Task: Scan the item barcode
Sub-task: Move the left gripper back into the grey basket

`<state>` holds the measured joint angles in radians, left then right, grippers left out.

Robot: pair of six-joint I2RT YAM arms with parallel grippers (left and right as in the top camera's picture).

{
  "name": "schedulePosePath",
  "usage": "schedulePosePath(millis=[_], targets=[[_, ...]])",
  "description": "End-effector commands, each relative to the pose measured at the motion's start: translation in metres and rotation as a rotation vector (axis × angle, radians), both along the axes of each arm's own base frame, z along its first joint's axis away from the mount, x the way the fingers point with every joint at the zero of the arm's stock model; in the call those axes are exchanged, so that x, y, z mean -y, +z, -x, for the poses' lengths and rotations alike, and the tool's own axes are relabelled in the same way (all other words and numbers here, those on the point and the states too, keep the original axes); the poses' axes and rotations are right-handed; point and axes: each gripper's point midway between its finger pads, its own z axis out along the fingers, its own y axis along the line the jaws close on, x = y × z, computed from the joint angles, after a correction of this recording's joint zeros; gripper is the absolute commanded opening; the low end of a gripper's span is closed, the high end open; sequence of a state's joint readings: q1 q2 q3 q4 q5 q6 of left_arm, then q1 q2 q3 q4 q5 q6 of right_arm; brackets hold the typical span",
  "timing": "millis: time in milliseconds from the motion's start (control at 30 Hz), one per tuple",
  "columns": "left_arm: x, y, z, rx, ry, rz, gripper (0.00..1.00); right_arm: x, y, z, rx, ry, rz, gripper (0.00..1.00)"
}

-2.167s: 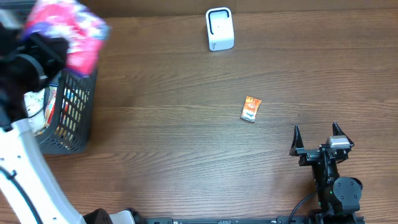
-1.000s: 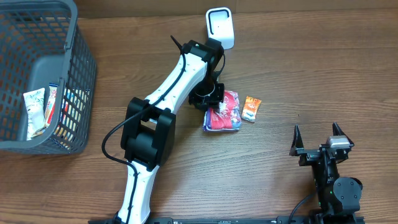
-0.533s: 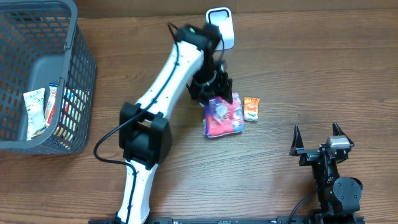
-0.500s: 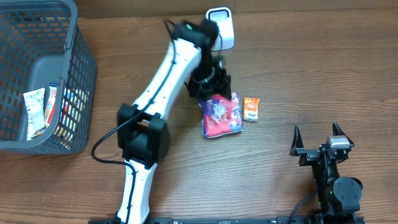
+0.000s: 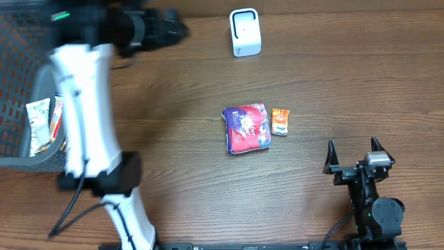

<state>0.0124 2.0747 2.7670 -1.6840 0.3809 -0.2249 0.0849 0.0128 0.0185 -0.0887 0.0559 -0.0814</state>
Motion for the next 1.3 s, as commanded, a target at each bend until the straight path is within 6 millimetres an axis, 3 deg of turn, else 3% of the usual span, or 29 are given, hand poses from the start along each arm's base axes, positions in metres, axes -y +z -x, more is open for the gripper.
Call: schedulePosePath(millis=[0, 133, 233, 333, 467, 900, 1267], targets=[[-0.092, 0.054, 0.033, 0.149, 0.243, -0.109, 1.00, 0.001, -0.001, 0.000, 0.008, -0.006, -0.007, 1.00], [-0.176, 0.068, 0.063, 0.168, 0.501, -0.115, 1.00, 0.001, -0.001, 0.000, 0.008, -0.006, -0.007, 1.00], [-0.232, 0.062, 0.084, 0.138, 0.660, -0.118, 1.00, 0.001, -0.001, 0.000, 0.008, -0.007, -0.007, 1.00], [-0.266, 0.040, 0.100, 0.052, 0.754, -0.106, 1.00, 0.001, -0.001, 0.000, 0.008, -0.007, -0.007, 1.00], [-0.301, -0.005, 0.119, -0.124, 0.894, -0.126, 1.00, 0.001, -0.001, 0.000, 0.008, -0.006, -0.007, 1.00], [-0.341, -0.100, 0.102, -0.330, 0.949, -0.203, 1.00, 0.001, -0.001, 0.000, 0.008, -0.007, -0.007, 1.00], [-0.338, -0.167, 0.096, -0.490, 0.949, -0.331, 1.00, 0.001, -0.001, 0.000, 0.008, -0.007, -0.007, 1.00]])
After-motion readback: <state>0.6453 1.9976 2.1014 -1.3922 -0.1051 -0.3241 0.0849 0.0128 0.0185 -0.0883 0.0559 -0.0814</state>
